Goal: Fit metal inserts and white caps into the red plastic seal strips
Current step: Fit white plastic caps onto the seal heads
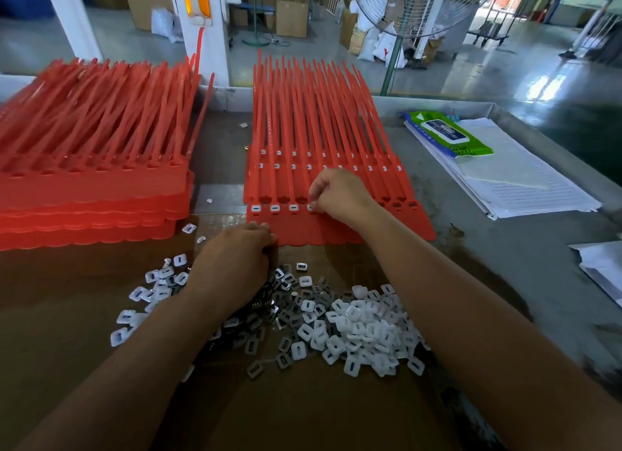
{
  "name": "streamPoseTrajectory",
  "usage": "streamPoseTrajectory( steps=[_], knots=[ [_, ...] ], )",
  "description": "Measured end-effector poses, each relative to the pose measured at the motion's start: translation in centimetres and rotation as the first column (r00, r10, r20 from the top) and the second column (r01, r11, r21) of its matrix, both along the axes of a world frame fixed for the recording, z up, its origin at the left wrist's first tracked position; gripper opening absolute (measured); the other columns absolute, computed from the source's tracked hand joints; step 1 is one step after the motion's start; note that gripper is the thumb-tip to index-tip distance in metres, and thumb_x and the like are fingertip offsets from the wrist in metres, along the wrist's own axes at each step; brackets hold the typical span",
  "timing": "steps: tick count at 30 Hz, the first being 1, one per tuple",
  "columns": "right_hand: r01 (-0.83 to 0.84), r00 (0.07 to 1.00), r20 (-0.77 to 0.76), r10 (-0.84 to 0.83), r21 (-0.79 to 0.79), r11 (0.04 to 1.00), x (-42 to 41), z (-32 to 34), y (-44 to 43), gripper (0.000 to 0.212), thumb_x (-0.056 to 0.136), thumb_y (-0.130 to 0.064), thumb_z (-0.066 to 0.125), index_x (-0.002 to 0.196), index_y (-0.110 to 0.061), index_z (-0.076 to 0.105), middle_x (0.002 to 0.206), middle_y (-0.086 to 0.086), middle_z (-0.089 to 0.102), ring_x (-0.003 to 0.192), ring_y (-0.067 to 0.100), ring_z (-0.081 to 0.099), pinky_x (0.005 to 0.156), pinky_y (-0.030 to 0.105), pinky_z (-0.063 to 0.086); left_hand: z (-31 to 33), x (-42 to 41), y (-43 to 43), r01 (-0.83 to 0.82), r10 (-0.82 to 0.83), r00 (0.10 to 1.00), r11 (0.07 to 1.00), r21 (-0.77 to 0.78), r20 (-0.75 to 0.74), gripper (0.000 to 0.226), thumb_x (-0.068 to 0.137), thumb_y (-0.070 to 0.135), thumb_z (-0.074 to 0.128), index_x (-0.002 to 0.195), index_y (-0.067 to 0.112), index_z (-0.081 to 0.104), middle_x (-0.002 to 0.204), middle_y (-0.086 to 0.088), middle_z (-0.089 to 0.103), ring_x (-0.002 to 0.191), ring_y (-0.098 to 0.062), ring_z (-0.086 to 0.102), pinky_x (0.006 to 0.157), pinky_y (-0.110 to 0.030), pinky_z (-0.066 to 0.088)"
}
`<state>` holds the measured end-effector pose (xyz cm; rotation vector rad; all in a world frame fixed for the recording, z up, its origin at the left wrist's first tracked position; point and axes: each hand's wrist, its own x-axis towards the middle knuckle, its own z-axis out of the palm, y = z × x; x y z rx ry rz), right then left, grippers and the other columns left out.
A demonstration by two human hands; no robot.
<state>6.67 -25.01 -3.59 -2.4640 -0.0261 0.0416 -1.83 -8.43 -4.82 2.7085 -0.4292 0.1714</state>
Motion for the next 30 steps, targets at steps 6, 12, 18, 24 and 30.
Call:
streamPoseTrajectory(
  steps=[6, 12, 18, 24, 30],
  knots=[
    [0.072, 0.996, -0.063, -0.071, 0.018, 0.997, 0.8, 0.4, 0.2, 0.010, 0.074, 0.001, 0.067, 0.080, -0.008, 0.066, 0.072, -0.002, 0.062, 0.071, 0.010, 0.058, 0.065, 0.026, 0.049, -0.1, 0.1, 0.0, -0.005, 0.005, 1.000, 1.000, -0.014, -0.001, 0.041, 0.082, 0.002, 0.046, 0.118, 0.014, 0.059, 0.133, -0.001, 0.050, 0.124, -0.017, 0.044, 0.101, -0.028, 0.033],
    [0.093, 0.992, -0.083, -0.095, -0.024, 0.995, 0.9, 0.6, 0.4, 0.013, 0.077, -0.002, 0.065, 0.090, -0.004, 0.067, 0.092, 0.010, 0.067, 0.090, 0.023, 0.063, 0.083, 0.035, 0.052, -0.1, 0.1, -0.1, -0.002, 0.002, 1.000, 1.000, -0.014, 0.001, 0.040, 0.083, 0.003, 0.046, 0.118, 0.014, 0.059, 0.133, -0.001, 0.050, 0.124, -0.018, 0.044, 0.102, -0.030, 0.032],
    [0.079, 0.996, -0.052, -0.076, 0.044, 0.996, 0.2, 0.3, 0.0, 0.023, 0.076, -0.006, 0.071, 0.067, -0.019, 0.055, 0.092, 0.000, 0.064, 0.092, 0.015, 0.058, 0.082, 0.028, 0.047, -0.3, 0.2, 0.0, -0.002, 0.002, 1.000, 1.000, -0.011, 0.004, 0.041, 0.082, 0.003, 0.046, 0.119, 0.015, 0.058, 0.134, -0.001, 0.050, 0.124, -0.018, 0.044, 0.103, -0.030, 0.031],
    [0.013, 0.999, -0.050, -0.005, 0.151, 0.988, -0.5, 0.3, -1.0, 0.014, 0.081, -0.010, 0.066, 0.084, -0.020, 0.057, 0.093, -0.001, 0.060, 0.095, 0.016, 0.057, 0.082, 0.027, 0.047, -0.4, 0.3, 0.0, 0.001, 0.000, 1.000, 1.000, -0.013, 0.018, 0.041, 0.081, 0.002, 0.047, 0.118, 0.015, 0.059, 0.132, -0.001, 0.051, 0.123, -0.017, 0.045, 0.102, -0.030, 0.032],
    [-0.108, 0.993, -0.015, 0.114, 0.218, 0.970, -4.3, 2.3, -2.7, 0.012, 0.083, -0.012, 0.064, 0.082, -0.023, 0.060, 0.081, -0.011, 0.061, 0.077, 0.002, 0.056, 0.067, 0.016, 0.042, -0.3, 0.4, -0.1, -0.004, 0.004, 1.000, 1.000, -0.018, 0.012, 0.041, 0.080, 0.001, 0.046, 0.117, 0.013, 0.060, 0.131, -0.002, 0.052, 0.122, -0.018, 0.046, 0.102, -0.030, 0.032]
  ],
)
